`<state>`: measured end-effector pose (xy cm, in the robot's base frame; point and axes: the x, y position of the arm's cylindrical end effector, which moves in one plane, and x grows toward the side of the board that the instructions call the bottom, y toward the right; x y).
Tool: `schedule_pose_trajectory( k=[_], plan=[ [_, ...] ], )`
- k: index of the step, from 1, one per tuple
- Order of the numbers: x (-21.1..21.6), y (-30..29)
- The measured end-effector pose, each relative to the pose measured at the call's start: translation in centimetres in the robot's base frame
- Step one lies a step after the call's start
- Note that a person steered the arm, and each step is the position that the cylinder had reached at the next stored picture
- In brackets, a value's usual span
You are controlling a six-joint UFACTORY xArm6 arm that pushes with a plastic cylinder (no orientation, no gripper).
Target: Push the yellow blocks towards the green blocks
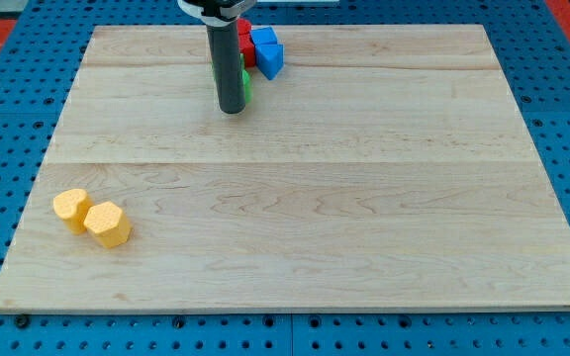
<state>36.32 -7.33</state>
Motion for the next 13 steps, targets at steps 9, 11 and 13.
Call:
schedule_pose_trajectory(
  k=[9, 11, 13],
  plan=[
    [14.7, -15.2],
    [17.3, -19.8],
    [12.8, -19.6]
  ],
)
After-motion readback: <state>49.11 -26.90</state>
